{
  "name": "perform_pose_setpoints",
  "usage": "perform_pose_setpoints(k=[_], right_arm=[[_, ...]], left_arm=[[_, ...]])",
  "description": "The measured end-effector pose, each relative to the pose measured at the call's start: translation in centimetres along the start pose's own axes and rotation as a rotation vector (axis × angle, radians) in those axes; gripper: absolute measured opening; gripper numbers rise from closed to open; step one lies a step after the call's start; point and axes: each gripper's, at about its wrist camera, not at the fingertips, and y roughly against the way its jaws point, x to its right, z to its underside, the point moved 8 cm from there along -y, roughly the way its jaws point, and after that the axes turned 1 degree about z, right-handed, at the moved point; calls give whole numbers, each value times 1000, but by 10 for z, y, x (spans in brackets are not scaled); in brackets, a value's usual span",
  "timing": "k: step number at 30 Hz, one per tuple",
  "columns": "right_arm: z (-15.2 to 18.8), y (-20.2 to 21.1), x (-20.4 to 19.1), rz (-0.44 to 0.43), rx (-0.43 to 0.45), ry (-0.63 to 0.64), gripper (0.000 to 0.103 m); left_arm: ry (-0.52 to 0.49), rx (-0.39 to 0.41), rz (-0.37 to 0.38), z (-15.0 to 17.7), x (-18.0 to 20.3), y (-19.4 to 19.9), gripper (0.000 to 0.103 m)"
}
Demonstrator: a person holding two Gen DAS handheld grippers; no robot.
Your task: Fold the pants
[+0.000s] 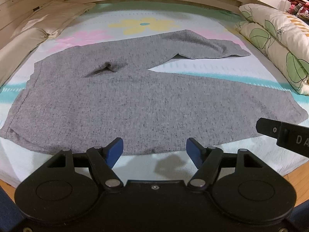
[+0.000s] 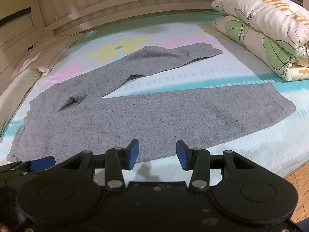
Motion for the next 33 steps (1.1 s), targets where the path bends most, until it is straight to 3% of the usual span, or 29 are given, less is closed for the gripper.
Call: perform_pose_setpoints(k=[33], right_arm=[[-4,0,6,-19,-18,-13,46]], left_arm=[[-26,-13,-16,1,7,0,73]])
